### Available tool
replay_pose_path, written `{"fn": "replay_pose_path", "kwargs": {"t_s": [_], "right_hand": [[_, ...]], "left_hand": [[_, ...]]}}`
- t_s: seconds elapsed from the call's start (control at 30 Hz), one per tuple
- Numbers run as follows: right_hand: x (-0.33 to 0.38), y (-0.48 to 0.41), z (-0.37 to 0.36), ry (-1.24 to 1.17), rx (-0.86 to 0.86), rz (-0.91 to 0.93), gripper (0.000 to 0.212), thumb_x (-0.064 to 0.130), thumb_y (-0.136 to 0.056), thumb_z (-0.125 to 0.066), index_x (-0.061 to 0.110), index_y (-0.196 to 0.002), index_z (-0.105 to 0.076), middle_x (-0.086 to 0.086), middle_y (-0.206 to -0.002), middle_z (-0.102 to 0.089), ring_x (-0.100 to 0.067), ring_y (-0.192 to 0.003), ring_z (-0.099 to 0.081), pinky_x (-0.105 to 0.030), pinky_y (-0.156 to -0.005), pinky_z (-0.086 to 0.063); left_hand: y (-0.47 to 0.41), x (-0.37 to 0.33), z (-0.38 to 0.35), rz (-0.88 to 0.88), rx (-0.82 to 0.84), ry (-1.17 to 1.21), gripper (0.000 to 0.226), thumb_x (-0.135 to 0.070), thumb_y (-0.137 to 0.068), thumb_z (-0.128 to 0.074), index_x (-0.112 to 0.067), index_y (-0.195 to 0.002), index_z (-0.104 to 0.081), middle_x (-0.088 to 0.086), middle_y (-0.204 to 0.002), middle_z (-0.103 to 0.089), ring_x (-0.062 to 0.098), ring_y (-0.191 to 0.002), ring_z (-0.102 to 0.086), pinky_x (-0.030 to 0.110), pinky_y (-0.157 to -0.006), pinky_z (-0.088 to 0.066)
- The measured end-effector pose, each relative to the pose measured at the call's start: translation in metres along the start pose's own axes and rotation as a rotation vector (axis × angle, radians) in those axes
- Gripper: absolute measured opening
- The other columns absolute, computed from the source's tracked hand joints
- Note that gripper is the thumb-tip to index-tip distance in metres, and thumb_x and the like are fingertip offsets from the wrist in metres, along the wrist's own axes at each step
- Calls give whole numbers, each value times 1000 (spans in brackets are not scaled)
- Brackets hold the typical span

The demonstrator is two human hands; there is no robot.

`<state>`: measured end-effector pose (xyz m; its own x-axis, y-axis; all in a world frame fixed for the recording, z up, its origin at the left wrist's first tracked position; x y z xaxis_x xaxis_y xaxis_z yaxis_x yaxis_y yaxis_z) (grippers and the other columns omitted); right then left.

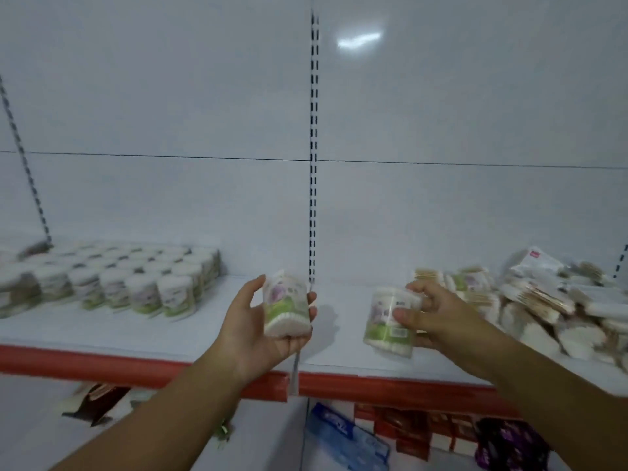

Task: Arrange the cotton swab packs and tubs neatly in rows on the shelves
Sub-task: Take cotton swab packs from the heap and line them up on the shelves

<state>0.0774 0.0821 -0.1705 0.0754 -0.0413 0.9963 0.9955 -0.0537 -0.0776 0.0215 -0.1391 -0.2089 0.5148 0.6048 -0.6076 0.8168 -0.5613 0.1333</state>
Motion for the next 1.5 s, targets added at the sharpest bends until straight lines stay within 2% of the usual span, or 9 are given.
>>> {"fn": "replay_pose_path", "kwargs": {"t_s": [0.2, 0.4, 0.5, 0.63, 0.87, 1.03, 1.17, 1.33, 1.5], "right_hand": [[-19, -27, -164, -173, 156, -79, 43, 11, -63, -70, 3, -103, -54, -13, -89, -71, -25, -78, -70, -36, -65, -59], [-30, -39, -296, 23, 153, 9, 41, -4, -69, -78, 3, -101, -54, -11, -96, -70, -21, -77, -71, -30, -61, -57], [-25, -57, -341, 185, 134, 124, 43, 5, -64, -86, 17, -95, -58, 1, -96, -68, -10, -83, -68, -22, -62, -55], [-17, -88, -387, 315, 122, 261, 48, 14, -61, -89, 31, -94, -58, 15, -98, -63, 7, -85, -59, -5, -62, -44], [-22, -163, -460, 521, 218, 475, 50, 29, -60, -90, 42, -94, -55, 24, -100, -55, 0, -92, -59, -31, -84, -53], [-36, -177, -486, 690, 215, 644, 47, 59, -60, -75, 42, -101, -58, 31, -98, -57, -1, -89, -61, -30, -80, -55], [-26, -167, -490, 871, 46, 826, 50, 71, -79, -52, 36, -113, -61, 22, -115, -57, -3, -102, -58, -30, -84, -53], [-25, -161, -502, 906, -59, 719, 54, 78, -76, -46, 39, -108, -66, 28, -106, -45, 7, -95, -50, -9, -70, -41], [-34, -156, -521, 827, -262, 599, 44, 66, -73, -59, 49, -113, -53, 34, -117, -43, 13, -103, -48, -11, -70, -47]], "left_hand": [[83, -62, 93, -122, -176, -198, 48, -20, -70, -69, -5, -115, -59, 15, -89, -69, 27, -80, -68, 30, -58, -58], [157, -148, 181, -326, -268, -406, 69, -7, -67, -79, -5, -131, -52, 22, -122, -64, 39, -110, -63, 42, -79, -56], [179, -194, 214, -399, -370, -486, 69, 3, -62, -81, -5, -125, -54, 23, -115, -66, 38, -99, -67, 40, -68, -58], [191, -244, 249, -505, -512, -672, 69, 8, -62, -81, -16, -122, -57, 13, -114, -66, 31, -99, -69, 46, -81, -57], [167, -333, 266, -641, -689, -1327, 58, -7, -63, -87, -34, -107, -61, -9, -106, -63, 8, -84, -59, 16, -69, -50], [138, -367, 268, -734, -636, -1902, 69, -34, -72, -83, -30, -133, -52, -21, -129, -45, 1, -117, -47, 11, -96, -37], [126, -373, 269, -816, -619, -2396, 66, -61, -63, -69, -26, -118, -67, -9, -119, -66, 16, -119, -57, 35, -104, -34], [114, -385, 287, -865, -510, -2562, 70, -64, -40, -84, -24, -97, -73, -5, -110, -71, 21, -110, -65, 54, -102, -37], [110, -391, 299, -975, -371, -2494, 61, -50, -34, -88, -23, -85, -70, -9, -91, -69, 18, -91, -67, 54, -92, -47]]}}
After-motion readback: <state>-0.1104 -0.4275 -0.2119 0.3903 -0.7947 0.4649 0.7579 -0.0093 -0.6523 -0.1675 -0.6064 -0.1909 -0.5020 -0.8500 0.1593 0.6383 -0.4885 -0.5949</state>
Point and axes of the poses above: each hand's wrist, its own y-axis away from the middle knuckle, its own z-axis out of the back of the hand, x = y × z, the point moved 7 cm from there along -y, towards the middle knuckle
